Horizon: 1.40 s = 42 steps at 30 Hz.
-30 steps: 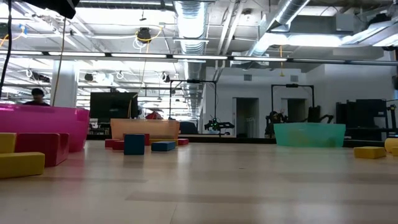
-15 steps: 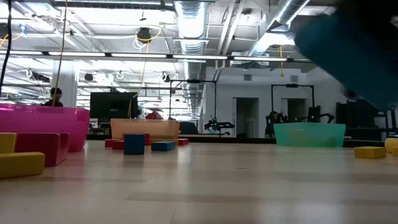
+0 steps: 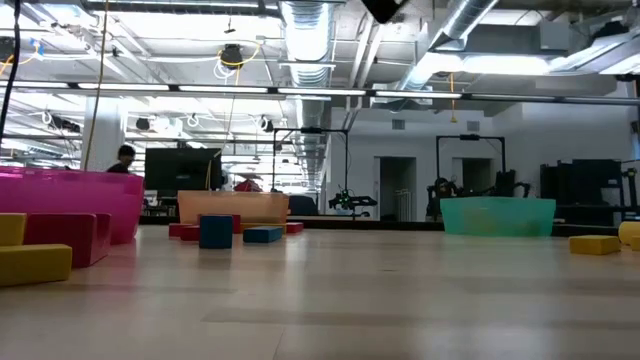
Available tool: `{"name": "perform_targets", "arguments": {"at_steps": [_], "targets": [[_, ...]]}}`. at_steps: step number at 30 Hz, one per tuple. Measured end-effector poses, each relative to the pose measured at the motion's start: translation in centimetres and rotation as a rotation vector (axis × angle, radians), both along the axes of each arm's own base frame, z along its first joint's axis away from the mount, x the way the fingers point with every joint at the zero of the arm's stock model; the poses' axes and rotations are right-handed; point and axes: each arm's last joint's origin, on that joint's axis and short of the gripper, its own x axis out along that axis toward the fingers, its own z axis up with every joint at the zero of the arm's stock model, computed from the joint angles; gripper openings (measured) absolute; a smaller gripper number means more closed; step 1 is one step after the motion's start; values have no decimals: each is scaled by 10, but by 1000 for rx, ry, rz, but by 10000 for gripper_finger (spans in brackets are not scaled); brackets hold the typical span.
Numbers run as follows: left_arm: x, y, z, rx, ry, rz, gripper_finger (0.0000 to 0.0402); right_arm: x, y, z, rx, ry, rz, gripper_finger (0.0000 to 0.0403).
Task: Sort blocks
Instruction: Put the blue block into the orange bin
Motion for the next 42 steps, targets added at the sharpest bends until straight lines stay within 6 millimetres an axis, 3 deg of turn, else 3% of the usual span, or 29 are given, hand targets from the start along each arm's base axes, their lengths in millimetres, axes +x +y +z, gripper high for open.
{"name": "perform_targets", "arguments": {"at_steps": [9, 30, 36, 42], "targets": [[14, 15, -3, -160, 82, -94, 179, 9, -10, 5, -7, -71, 6, 82], [32, 39, -3, -313, 154, -207, 177, 20, -29, 8, -23, -136, 8, 82], [33, 42, -4, -320, 159, -200, 156, 23, -33, 11, -22, -173, 10, 82], [34, 42, -3, -319, 157, -198, 106, 25, -37, 11, -32, -180, 5, 82]]}}
